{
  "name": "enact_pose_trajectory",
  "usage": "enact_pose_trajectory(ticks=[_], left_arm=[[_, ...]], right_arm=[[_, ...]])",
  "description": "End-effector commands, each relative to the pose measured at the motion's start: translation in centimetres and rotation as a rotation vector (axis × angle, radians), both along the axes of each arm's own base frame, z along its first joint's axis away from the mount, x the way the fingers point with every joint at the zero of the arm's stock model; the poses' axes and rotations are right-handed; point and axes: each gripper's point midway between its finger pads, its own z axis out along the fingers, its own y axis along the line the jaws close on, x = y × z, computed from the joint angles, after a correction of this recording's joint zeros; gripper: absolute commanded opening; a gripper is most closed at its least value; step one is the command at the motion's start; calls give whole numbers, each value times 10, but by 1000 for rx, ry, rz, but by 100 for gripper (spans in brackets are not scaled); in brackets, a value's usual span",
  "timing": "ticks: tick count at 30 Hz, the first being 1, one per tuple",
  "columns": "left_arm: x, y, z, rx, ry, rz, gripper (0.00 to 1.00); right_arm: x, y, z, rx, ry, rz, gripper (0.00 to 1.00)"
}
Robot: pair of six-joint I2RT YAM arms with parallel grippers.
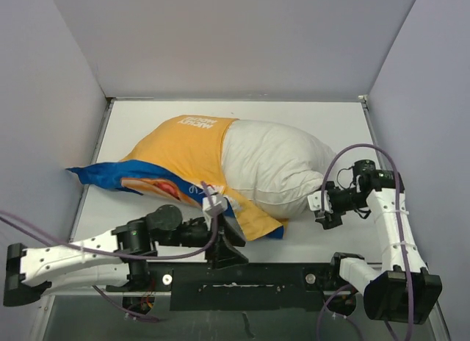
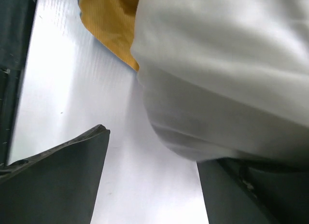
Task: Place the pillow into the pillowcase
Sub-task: Stuff the pillow into the pillowcase.
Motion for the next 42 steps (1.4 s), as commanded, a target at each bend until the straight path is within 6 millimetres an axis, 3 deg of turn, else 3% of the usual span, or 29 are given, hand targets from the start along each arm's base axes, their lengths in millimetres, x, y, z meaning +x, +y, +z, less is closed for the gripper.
enact_pose_trajectory(ticks=[1,6,9,14,16,18,20,24,27,29,32,36,42], left_arm=[[-11,58,11,76,165,96,61],[37,119,19,107,166,477,56],[67,139,28,125,111,666,56],[106,117,49,181,-50,799,61],[124,108,56,228,-126,857,63],[142,103,62,275,-186,927,65],[157,96,64,310,-210,958,64],[181,81,43,357,-125,937,57],[183,83,14,437,-81,948,49],[180,87,-4,484,-60,951,46],[177,88,-19,513,-42,943,42],[183,84,-25,512,-40,940,30],[197,83,-38,554,-39,943,30]], right_arm=[[-30,7,57,89,163,-77,73],[-29,11,94,75,142,-159,83],[-21,15,125,116,125,-216,86],[-8,48,188,273,155,-234,92],[7,68,206,344,178,-242,92],[27,88,212,372,196,-283,92],[42,104,201,363,244,-334,92],[57,130,133,244,305,-370,91],[63,131,92,173,286,-418,90],[74,125,76,130,237,-476,86],[84,123,67,114,211,-519,71],[81,130,61,123,234,-501,52],[78,130,60,125,236,-497,40]])
